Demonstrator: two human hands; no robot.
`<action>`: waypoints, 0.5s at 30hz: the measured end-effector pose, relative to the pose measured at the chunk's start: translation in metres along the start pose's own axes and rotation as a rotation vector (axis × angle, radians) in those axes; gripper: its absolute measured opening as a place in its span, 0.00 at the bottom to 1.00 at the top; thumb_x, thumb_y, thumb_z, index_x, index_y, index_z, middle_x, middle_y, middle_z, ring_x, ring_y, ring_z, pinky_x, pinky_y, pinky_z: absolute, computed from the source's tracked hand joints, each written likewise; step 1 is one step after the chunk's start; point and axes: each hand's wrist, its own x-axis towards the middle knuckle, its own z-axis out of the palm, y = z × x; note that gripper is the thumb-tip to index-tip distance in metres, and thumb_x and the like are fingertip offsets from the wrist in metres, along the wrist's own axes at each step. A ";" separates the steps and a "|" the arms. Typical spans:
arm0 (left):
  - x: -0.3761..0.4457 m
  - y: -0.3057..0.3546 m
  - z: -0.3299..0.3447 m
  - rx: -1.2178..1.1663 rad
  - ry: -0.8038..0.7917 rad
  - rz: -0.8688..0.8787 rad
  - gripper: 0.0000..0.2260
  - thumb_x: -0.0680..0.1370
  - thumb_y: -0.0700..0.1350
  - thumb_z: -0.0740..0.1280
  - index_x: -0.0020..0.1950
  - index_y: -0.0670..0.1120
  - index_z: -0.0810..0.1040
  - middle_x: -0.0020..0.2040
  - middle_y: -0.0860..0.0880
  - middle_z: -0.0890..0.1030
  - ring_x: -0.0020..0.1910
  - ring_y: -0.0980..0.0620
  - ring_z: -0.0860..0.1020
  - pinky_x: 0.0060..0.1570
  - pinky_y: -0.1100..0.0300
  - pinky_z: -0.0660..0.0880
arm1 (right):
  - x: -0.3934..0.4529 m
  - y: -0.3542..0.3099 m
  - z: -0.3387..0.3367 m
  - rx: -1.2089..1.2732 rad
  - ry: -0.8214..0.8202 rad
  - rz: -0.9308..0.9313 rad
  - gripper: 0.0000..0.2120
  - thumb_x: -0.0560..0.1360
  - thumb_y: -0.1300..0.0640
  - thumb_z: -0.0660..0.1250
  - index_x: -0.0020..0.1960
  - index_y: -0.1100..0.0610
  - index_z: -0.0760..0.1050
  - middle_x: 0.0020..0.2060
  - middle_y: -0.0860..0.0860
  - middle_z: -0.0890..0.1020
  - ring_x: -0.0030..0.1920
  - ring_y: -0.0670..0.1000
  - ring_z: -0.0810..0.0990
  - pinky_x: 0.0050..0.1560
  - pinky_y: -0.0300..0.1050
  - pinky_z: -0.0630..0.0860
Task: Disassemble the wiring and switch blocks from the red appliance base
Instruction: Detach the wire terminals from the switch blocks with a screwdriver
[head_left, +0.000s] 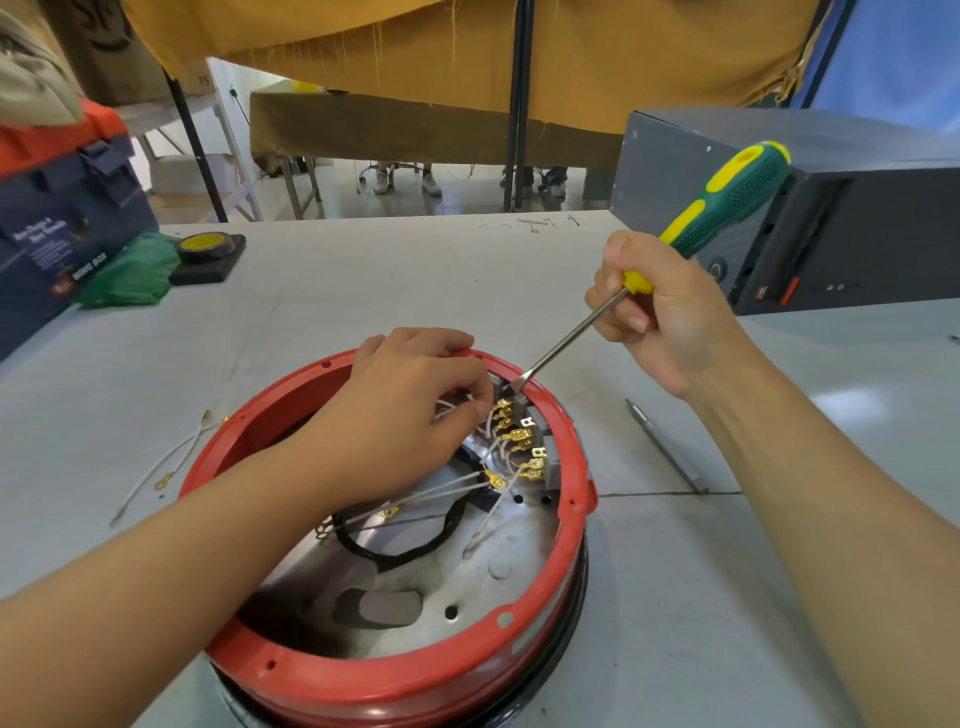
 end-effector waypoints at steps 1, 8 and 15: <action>0.000 0.000 0.000 -0.002 0.002 0.001 0.06 0.77 0.51 0.61 0.48 0.56 0.77 0.69 0.53 0.69 0.69 0.52 0.64 0.68 0.46 0.59 | -0.001 -0.002 0.001 -0.020 -0.009 -0.021 0.11 0.69 0.58 0.61 0.30 0.59 0.64 0.17 0.48 0.61 0.20 0.46 0.58 0.23 0.36 0.57; 0.000 -0.001 0.000 -0.004 0.006 0.013 0.07 0.77 0.52 0.60 0.49 0.56 0.78 0.69 0.53 0.70 0.68 0.51 0.65 0.68 0.45 0.60 | -0.005 -0.017 0.012 -0.210 -0.105 -0.188 0.16 0.71 0.61 0.61 0.25 0.53 0.69 0.21 0.48 0.64 0.20 0.46 0.59 0.25 0.35 0.58; 0.000 -0.001 0.000 -0.006 0.002 0.012 0.08 0.77 0.53 0.60 0.49 0.56 0.78 0.69 0.52 0.70 0.69 0.51 0.65 0.68 0.45 0.60 | -0.006 -0.025 0.018 -0.279 -0.114 -0.210 0.14 0.71 0.61 0.61 0.27 0.56 0.67 0.21 0.44 0.67 0.20 0.45 0.61 0.25 0.35 0.59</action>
